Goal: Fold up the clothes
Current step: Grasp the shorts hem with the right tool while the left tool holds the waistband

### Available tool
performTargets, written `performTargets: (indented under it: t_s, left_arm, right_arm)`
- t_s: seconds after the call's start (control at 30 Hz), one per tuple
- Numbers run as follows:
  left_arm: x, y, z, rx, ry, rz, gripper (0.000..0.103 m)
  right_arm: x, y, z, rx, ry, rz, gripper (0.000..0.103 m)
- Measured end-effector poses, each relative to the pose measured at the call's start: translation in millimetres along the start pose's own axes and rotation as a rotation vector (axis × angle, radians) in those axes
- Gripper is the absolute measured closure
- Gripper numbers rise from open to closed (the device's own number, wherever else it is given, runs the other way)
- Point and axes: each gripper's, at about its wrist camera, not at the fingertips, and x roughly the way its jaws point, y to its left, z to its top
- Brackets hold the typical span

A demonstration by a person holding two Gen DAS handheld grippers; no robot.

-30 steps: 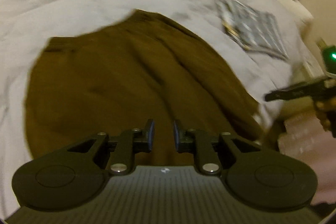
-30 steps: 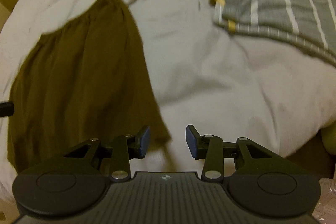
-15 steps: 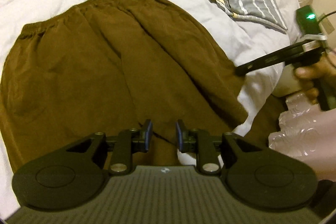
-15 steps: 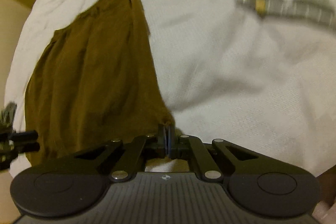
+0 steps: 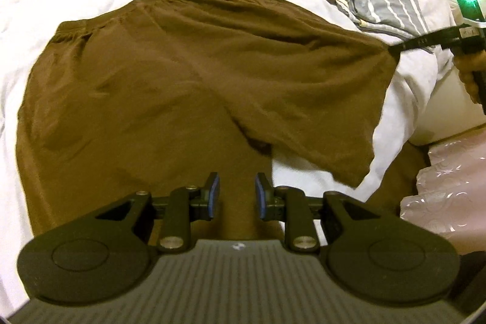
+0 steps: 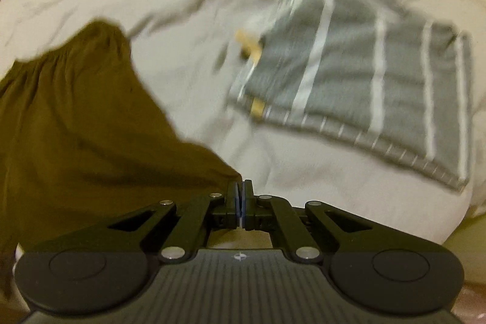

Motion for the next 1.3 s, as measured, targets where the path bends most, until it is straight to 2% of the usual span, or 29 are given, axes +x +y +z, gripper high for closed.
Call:
performTargets:
  t_s: [0.07,0.17,0.23,0.4,0.53,0.67,0.7,0.73,0.77,0.8,0.87,0.97,1.0,1.03,1.07,1.13,1.23,1.3]
  left_arm:
    - [-2.9,4.6,4.5,0.011,-0.018,0.008,0.082]
    - [-2.7,14.6,31.2,0.046,-0.071,0.021,0.079]
    - [2.7,21.3,61.9,0.097,-0.113,0.037,0.078]
    - [47.2,36.7,162.0,0.215,-0.180,0.055,0.063]
    - [100.5,51.4,231.9,0.258,-0.169,0.069,0.060]
    - [152.7,61.4,276.2,0.285,-0.113,0.077,0.058]
    - [165.5,63.4,282.7,0.293,-0.092,0.076,0.058]
    - [176.3,64.9,285.9,0.299,-0.070,0.068,0.058]
    - [185.7,65.6,288.0,0.303,-0.047,0.053,0.058]
    - [194.0,66.2,289.7,0.307,-0.025,0.036,0.058]
    - [204.2,66.6,291.0,0.322,-0.003,0.011,0.060]
    - [209.4,68.8,292.3,0.327,0.009,-0.005,0.066]
    - [209.1,70.0,292.4,0.328,0.011,-0.007,0.071]
    - [207.7,71.1,292.2,0.336,0.009,-0.005,0.074]
    - [205.3,72.1,291.9,0.344,0.005,-0.005,0.079]
    - [191.2,74.1,292.3,0.354,-0.048,-0.008,0.081]
    - [164.3,82.1,295.4,0.307,-0.202,-0.006,0.081]
    - [168.4,85.1,296.5,0.265,-0.212,0.013,0.081]
  right_arm:
    - [0.4,0.7,-5.4,-0.004,0.020,0.012,0.102]
    - [-6.4,-0.3,-13.6,0.008,0.015,0.009,0.103]
    - [-10.3,-1.5,-17.3,0.021,0.011,0.006,0.103]
    - [-15.3,-5.0,-21.9,0.046,-0.013,0.019,0.103]
    - [-12.0,-11.2,-21.1,0.074,-0.027,0.046,0.103]
    - [-4.6,-21.1,-17.4,0.096,-0.034,0.081,0.102]
    - [-2.1,-23.4,-16.5,0.104,-0.034,0.088,0.094]
    - [0.3,-25.6,-15.7,0.110,-0.035,0.094,0.076]
    - [2.5,-27.2,-15.5,0.113,-0.040,0.100,0.065]
    - [3.4,-28.4,-16.0,0.112,-0.052,0.112,0.048]
    - [7.1,-29.6,-15.9,0.105,-0.062,0.142,0.045]
    - [14.5,-30.5,-14.7,0.088,-0.064,0.190,0.046]
    - [19.4,-30.7,-13.1,0.084,-0.053,0.205,0.055]
    - [25.2,-31.1,-11.3,0.080,-0.036,0.222,0.086]
    - [30.2,-32.4,-8.7,0.084,-0.015,0.236,0.100]
    - [28.4,-35.9,-2.1,0.092,-0.017,0.226,0.100]
    - [7.8,-39.8,8.9,0.086,-0.118,0.173,0.101]
    - [3.6,-38.7,14.0,0.076,-0.149,0.145,0.101]
